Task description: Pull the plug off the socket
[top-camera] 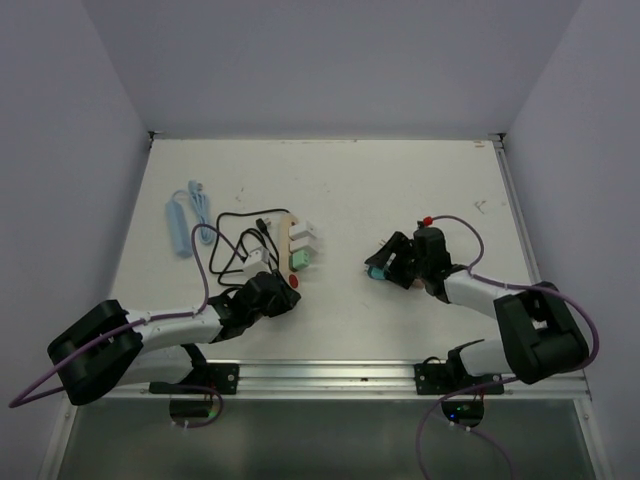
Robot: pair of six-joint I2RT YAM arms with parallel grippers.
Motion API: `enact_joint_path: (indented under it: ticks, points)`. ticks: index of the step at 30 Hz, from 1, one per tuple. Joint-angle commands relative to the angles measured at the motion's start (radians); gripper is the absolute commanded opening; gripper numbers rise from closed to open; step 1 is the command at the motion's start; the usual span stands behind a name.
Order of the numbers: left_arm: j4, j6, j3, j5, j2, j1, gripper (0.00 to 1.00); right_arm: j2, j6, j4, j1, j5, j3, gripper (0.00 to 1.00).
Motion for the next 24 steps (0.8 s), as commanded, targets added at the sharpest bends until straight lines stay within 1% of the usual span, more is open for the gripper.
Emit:
enact_joint_path:
  ticks: [1, 4, 6, 10, 12, 16, 18, 21, 22, 24]
  points:
    - [-0.016, 0.045, -0.026, 0.022, 0.019, 0.001, 0.00, -0.064, -0.041, -0.051, -0.010, 0.020, 0.005, 0.79]
    - [-0.008, 0.045, -0.026, 0.026, 0.024, 0.000, 0.00, -0.141, -0.059, -0.138, -0.009, 0.068, 0.008, 0.87]
    - [-0.003, 0.046, -0.025, 0.034, 0.033, 0.001, 0.00, -0.202, -0.078, -0.216, -0.009, 0.104, 0.034, 0.90]
    - [0.014, 0.053, -0.025, 0.046, 0.039, 0.001, 0.00, -0.288, -0.111, -0.303, -0.007, 0.109, 0.083, 0.91]
    - [0.017, 0.054, -0.025, 0.049, 0.039, 0.001, 0.00, -0.317, -0.114, -0.321, -0.006, 0.095, 0.110, 0.90]
    - [0.026, 0.057, -0.025, 0.060, 0.039, 0.001, 0.00, -0.305, -0.090, -0.282, 0.008, 0.005, 0.133, 0.86]
    - [0.031, 0.059, -0.026, 0.062, 0.039, 0.001, 0.00, -0.285, -0.061, -0.214, 0.025, -0.055, 0.128, 0.84]
    - [0.034, 0.059, -0.028, 0.063, 0.044, 0.001, 0.00, -0.227, -0.003, -0.131, 0.105, -0.049, 0.136, 0.84]
    - [0.035, 0.060, -0.028, 0.065, 0.045, 0.001, 0.00, -0.209, 0.008, -0.122, 0.156, -0.037, 0.146, 0.84]
    - [0.038, 0.060, -0.028, 0.072, 0.051, 0.001, 0.00, -0.134, 0.022, -0.078, 0.200, -0.032, 0.188, 0.84]
